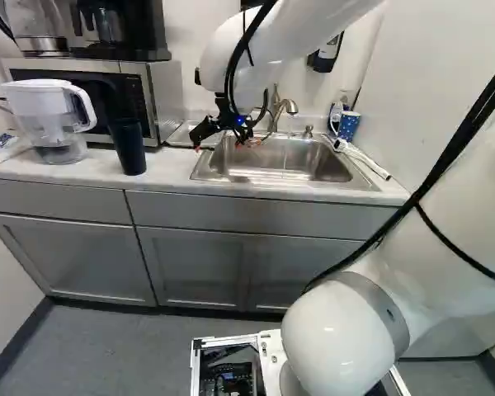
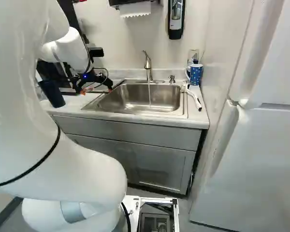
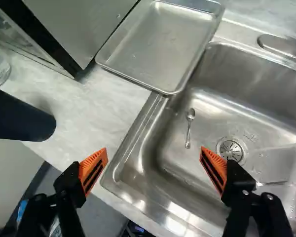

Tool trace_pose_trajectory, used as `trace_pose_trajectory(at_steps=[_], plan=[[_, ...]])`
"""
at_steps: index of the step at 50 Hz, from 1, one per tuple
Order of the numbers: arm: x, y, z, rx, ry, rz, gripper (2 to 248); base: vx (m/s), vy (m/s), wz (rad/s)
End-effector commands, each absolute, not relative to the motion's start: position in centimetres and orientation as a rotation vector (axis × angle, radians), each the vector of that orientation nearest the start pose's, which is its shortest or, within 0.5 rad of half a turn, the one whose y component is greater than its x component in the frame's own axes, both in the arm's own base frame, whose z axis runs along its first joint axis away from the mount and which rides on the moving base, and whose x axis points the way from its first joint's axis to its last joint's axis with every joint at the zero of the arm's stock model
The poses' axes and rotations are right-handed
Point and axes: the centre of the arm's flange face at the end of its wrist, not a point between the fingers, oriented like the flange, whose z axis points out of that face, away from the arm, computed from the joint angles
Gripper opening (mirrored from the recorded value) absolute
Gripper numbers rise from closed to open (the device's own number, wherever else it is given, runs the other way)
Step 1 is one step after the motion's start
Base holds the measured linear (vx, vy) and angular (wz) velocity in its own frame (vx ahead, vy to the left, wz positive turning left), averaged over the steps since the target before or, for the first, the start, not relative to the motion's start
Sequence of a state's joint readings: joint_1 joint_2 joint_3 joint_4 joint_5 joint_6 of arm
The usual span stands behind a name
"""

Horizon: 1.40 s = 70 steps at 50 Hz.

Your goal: Rinse the cup and place it in the tray

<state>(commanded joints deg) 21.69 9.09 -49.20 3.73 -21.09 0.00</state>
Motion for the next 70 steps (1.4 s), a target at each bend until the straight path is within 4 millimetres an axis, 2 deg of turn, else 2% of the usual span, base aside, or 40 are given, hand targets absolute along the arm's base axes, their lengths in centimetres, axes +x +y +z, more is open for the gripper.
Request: trace_pose_trajectory(at_steps=[44, 70], plan=[[38.9, 23.7, 58.2, -2.711, -0.678, -0.884, 247, 0.0, 0.0, 0.0], [36.3, 27.2, 58.5, -2.623, -0.791, -0.917, 247, 0.0, 0.0, 0.0]])
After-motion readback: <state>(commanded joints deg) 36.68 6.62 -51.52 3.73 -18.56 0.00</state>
